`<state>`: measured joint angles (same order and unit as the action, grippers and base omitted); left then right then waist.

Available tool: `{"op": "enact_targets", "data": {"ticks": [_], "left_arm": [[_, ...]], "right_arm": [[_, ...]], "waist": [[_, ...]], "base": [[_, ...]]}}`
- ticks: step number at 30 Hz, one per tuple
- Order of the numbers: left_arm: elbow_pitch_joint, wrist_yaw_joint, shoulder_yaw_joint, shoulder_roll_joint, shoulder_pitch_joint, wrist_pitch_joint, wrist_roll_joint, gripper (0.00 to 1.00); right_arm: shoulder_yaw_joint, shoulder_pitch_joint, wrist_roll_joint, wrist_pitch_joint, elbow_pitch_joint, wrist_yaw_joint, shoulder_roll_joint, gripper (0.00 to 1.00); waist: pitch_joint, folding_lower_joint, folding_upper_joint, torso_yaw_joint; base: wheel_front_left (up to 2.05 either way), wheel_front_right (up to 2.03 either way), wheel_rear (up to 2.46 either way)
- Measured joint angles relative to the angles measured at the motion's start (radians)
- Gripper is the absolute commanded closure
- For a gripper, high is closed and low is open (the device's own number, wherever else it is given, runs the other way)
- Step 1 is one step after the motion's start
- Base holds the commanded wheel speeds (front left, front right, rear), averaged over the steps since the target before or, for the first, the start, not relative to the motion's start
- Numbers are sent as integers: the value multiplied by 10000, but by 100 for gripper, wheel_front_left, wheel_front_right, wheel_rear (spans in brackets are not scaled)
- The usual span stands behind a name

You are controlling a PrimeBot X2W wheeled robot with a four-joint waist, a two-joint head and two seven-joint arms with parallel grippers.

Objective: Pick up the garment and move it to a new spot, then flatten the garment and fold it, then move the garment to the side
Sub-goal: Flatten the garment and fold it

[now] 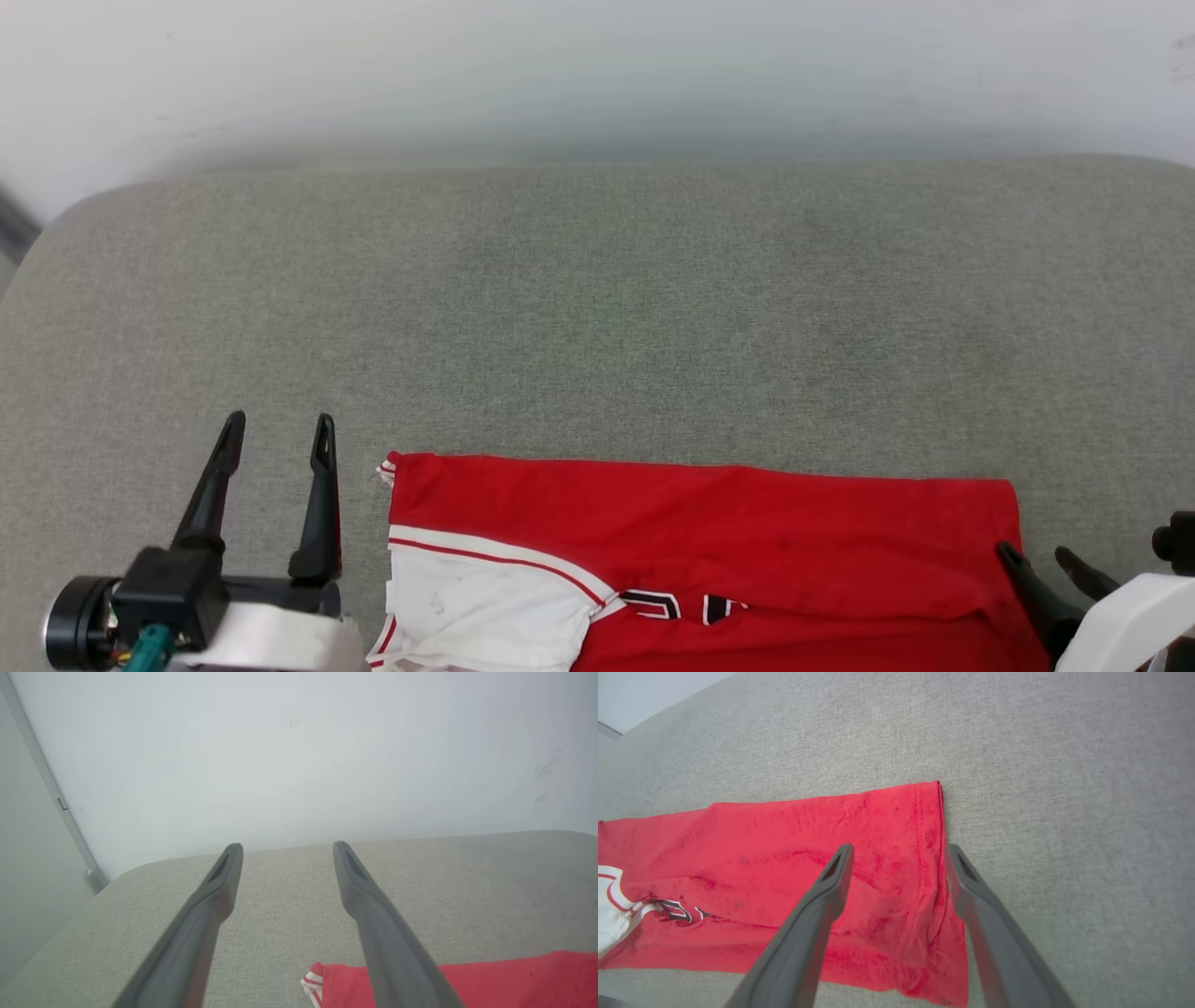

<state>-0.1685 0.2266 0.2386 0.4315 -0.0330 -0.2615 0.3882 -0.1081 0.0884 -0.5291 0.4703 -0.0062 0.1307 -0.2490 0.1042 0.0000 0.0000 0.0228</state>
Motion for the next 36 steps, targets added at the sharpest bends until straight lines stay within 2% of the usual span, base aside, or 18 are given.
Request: {"op": "enact_targets", "data": {"ticks": [7,15,24,36], "left_arm": [[-221,-612,-815,-991,-935,0,-1666,0],[-33,-1400,-1296,-1720,-896,0,-2360,0],[155,-2167,-1779,-2278,-476,0,-2842,0],[299,-2683,-2393,-2598,-403,-2,-3150,0]], "right_arm": [[-757,157,495,370,117,0,763,0],[-1221,85,700,424,779,0,853,0],[-953,-291,148,343,1588,-2,800,0],[180,-601,-698,-155,2063,-107,568,0]], "waist": [[229,0,0,69],[643,0,0,344],[1060,1,0,602],[984,0,0,689]], "base": [[0,0,0],[0,0,0],[0,0,0],[0,0,0]]}}
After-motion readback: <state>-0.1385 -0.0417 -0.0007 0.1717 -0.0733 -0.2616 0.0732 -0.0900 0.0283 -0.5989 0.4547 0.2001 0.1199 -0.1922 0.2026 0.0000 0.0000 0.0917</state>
